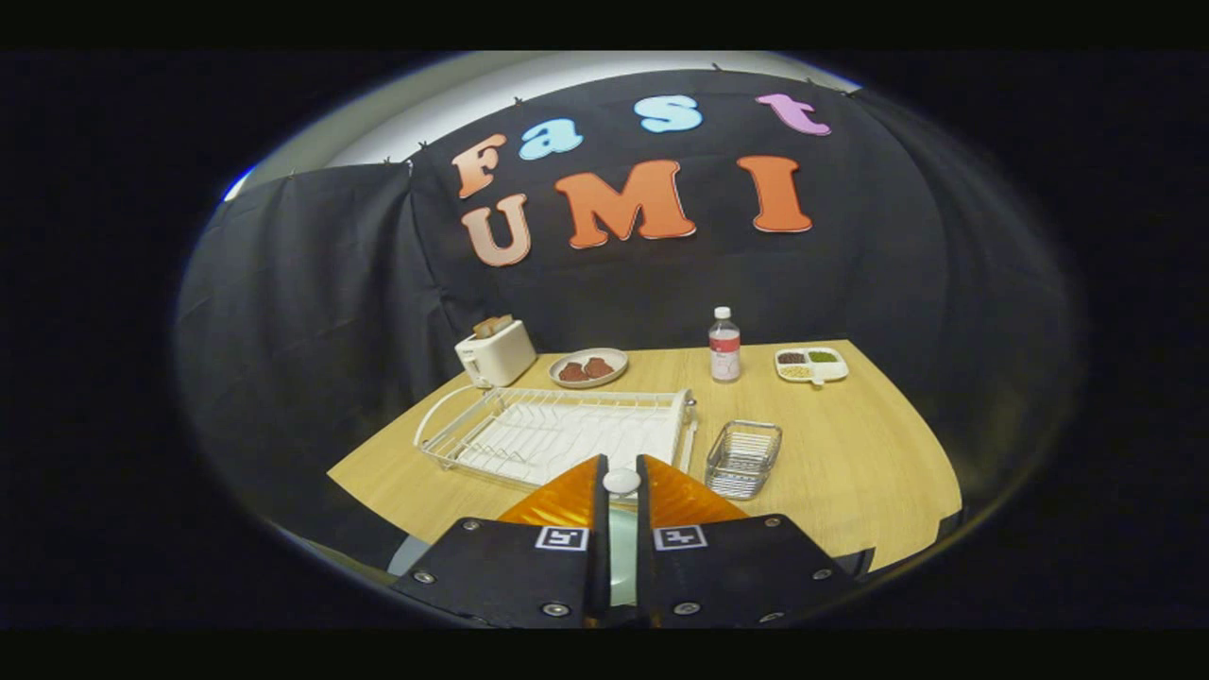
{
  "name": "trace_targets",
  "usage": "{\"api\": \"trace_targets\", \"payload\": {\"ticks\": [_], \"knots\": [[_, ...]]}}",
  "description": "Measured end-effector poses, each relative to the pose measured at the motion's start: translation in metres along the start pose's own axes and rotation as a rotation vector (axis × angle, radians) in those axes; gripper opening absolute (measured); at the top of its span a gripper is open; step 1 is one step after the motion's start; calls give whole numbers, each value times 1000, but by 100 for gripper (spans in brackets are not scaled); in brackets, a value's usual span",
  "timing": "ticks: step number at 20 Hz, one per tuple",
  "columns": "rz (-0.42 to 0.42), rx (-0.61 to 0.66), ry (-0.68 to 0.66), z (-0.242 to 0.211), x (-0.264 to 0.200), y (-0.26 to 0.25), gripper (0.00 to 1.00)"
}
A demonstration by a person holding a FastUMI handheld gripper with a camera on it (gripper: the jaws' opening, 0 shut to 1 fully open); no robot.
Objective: Take the plate from the dish rack, then take the spoon from the basket and place it into the plate.
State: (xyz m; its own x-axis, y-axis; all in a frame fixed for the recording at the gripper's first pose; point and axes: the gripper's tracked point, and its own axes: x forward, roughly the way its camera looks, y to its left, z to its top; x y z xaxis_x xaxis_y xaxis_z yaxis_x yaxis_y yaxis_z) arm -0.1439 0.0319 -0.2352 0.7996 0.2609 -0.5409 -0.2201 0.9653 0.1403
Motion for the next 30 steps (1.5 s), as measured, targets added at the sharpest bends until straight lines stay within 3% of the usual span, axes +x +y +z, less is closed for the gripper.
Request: {"api": "trace_targets", "payload": {"ticks": [17, 24, 30], "knots": [[154, -6, 171, -77, 47, 51, 11], [181, -30, 170, -85, 56, 52, 11], [144, 54, 303, -114, 54, 27, 16]]}}
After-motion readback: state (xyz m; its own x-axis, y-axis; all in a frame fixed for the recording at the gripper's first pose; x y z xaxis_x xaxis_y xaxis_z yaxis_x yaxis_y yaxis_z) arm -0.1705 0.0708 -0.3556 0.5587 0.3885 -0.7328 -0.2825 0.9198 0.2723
